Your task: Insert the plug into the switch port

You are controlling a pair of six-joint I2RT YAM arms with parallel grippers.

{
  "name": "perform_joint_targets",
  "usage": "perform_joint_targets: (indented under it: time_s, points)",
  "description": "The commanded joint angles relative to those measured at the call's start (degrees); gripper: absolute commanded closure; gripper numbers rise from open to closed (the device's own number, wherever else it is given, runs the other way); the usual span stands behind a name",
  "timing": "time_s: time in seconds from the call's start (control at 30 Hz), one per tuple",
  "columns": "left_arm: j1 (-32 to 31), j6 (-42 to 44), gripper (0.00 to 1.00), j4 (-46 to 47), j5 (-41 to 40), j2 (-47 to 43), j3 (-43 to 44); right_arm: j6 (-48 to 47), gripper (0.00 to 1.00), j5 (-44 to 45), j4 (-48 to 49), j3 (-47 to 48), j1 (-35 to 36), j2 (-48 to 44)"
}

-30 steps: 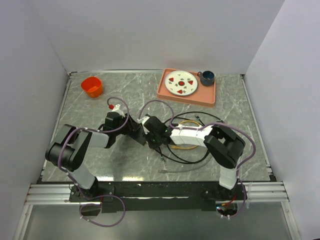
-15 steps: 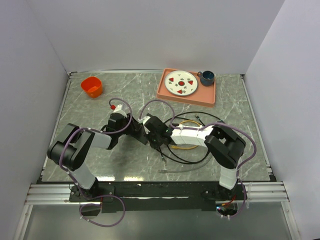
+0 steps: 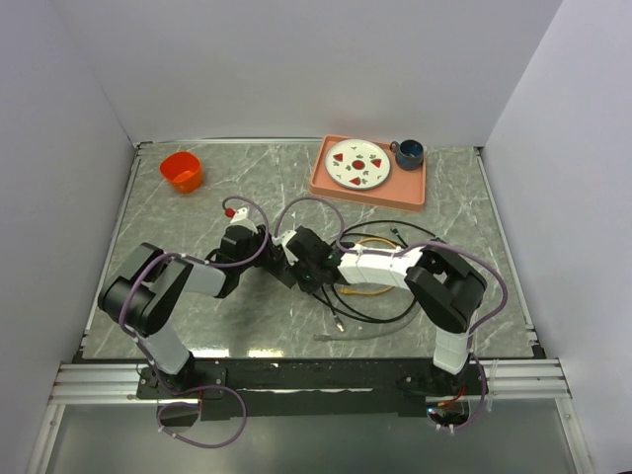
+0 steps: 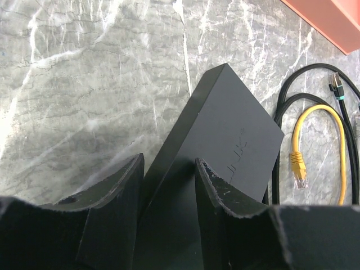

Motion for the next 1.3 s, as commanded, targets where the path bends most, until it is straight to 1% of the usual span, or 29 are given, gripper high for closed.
perform_joint_targets:
  time_s: [0.0,0.13,0.2,0.27,0.3,0.33,0.4,0.43,0.47,0.5,0.53,0.6,0.63,0.7,0.73,0.8,0.83,0.9,0.93,0.97,1.13,1.2,1.27]
  points:
    - [-11.3,-8.5,0.59,-10.4,22.4,0.8,-1.8,0.8,1.00,-1.0,30.1,8.8,-0.1,0.9]
    - [-11.3,-8.9,0.59,-11.3,20.9,-1.2,-3.4,1.2,1.00,-1.3,28.8,11.8,-0.7,2.2]
    - [-11.3,-9.5,0.60,-12.0,18.0,-4.2,-4.3,0.8,1.00,-1.5,27.4,13.2,-0.7,3.4]
    - [-11.3,-9.5,0.59,-15.5,14.1,-6.6,-5.0,0.2,1.00,-2.8,26.1,15.6,-0.7,4.8]
    - [-11.3,-9.5,0.59,-17.3,12.8,-9.3,-5.2,0.1,1.00,-3.4,25.9,16.0,-0.7,5.1]
    - [-11.3,-9.5,0.55,-20.0,11.5,-10.5,-5.3,0.2,1.00,-4.0,25.6,16.7,-0.7,5.4]
    - [-11.2,-9.8,0.53,-23.8,6.9,-13.9,-5.2,0.1,1.00,-5.4,25.6,17.0,-0.6,5.9]
    - [-11.1,-9.9,0.48,-25.5,5.0,-15.0,-4.7,0.1,1.00,-5.8,25.1,17.5,-0.6,6.2]
    - [-11.0,-10.1,0.44,-29.7,3.1,-16.5,-4.4,0.3,1.00,-6.4,24.1,17.6,-0.7,6.5]
    - [-10.6,-10.2,0.39,-31.2,0.0,-17.0,-4.1,0.4,1.00,-6.7,23.9,17.6,-0.6,6.5]
    - [-10.1,-10.2,0.30,-32.8,-1.2,-17.6,-3.6,0.6,1.00,-7.1,23.7,16.9,-0.6,6.4]
    - [-7.6,-10.0,0.21,-36.1,-2.7,-18.3,-3.1,1.4,0.87,-7.9,22.9,15.7,-0.6,5.8]
    - [-6.6,-9.8,0.15,-37.0,-3.1,-18.5,-2.8,1.5,0.76,-8.0,22.9,14.0,-0.5,5.5]
    - [-3.4,-9.0,0.11,-38.6,-3.2,-19.5,-2.7,2.3,0.65,-8.0,23.0,11.9,-0.5,3.9]
    - [-2.3,-8.8,0.09,-39.0,-3.2,-19.9,-2.7,2.4,0.54,-7.8,22.9,9.8,-0.6,3.2]
    - [0.4,-7.8,0.08,-39.1,-3.2,-21.2,-2.5,2.8,0.46,-7.4,22.2,7.8,-0.6,1.2]
    - [0.8,-7.4,0.07,-41.5,-3.6,-21.6,-1.9,2.8,0.38,-6.6,22.0,6.1,-0.6,0.5]
    - [1.2,-5.8,0.06,-42.5,-4.3,-23.3,-1.0,2.8,0.32,-5.7,21.3,4.2,-0.5,-2.3]
    - [1.2,-5.2,0.06,-43.4,-4.4,-23.9,0.0,2.9,0.27,-4.6,20.9,2.4,-0.6,-3.4]
    - [1.2,-4.2,0.06,-43.6,-6.0,-25.3,0.5,2.9,0.25,-3.6,20.6,1.7,-0.5,-5.6]
    - [-0.3,0.6,0.05,-42.0,-5.3,-31.0,3.1,4.7,0.18,4.2,14.1,-0.5,-1.5,-13.2]
    - [-1.8,3.1,0.04,-40.6,-5.0,-32.4,4.1,6.1,0.18,5.8,13.5,-1.4,-4.4,-15.2]
    - [-2.9,4.5,0.05,-39.7,-3.6,-31.6,5.6,8.7,0.18,5.1,13.5,-4.7,-7.0,-18.8]
